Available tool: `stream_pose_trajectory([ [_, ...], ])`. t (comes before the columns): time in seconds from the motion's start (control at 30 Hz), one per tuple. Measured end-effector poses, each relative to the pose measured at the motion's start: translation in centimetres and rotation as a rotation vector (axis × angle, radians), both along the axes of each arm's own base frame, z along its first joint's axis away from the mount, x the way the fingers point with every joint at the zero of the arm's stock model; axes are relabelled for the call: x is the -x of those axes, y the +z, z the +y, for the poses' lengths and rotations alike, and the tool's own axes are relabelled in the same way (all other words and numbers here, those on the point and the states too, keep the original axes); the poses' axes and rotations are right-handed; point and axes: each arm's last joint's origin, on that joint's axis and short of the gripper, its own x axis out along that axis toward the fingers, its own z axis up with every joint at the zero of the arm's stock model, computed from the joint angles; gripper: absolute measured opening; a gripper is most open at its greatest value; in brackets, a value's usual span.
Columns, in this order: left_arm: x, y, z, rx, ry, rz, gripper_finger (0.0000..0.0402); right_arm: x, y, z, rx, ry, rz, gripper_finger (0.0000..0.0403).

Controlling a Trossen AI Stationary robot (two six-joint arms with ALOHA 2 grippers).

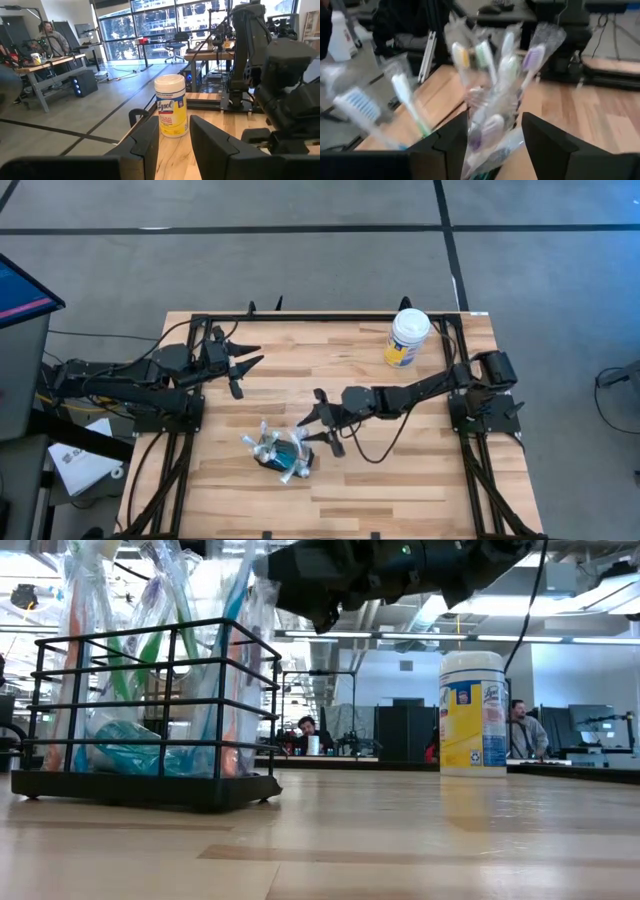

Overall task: Pick & Place toothbrushing station
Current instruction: Put the purple toothbrush into the mesh organizer, then return to Home Position

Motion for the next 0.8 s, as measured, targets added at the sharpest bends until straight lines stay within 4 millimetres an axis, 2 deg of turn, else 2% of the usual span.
stream_pose_trajectory([
  [0.5, 0.0, 0.0, 0.0, 0.000, 0.000, 0.002, 0.0104, 1.7, 2.6, -0.1, 0.023, 0.012, 0.033, 0.0182],
  [0.8, 0.0, 0.0, 0.0, -0.007, 0.000, 0.006, 0.0104, 4.1, 5.8, -1.1, 0.122, 0.018, 0.040, 0.0169],
])
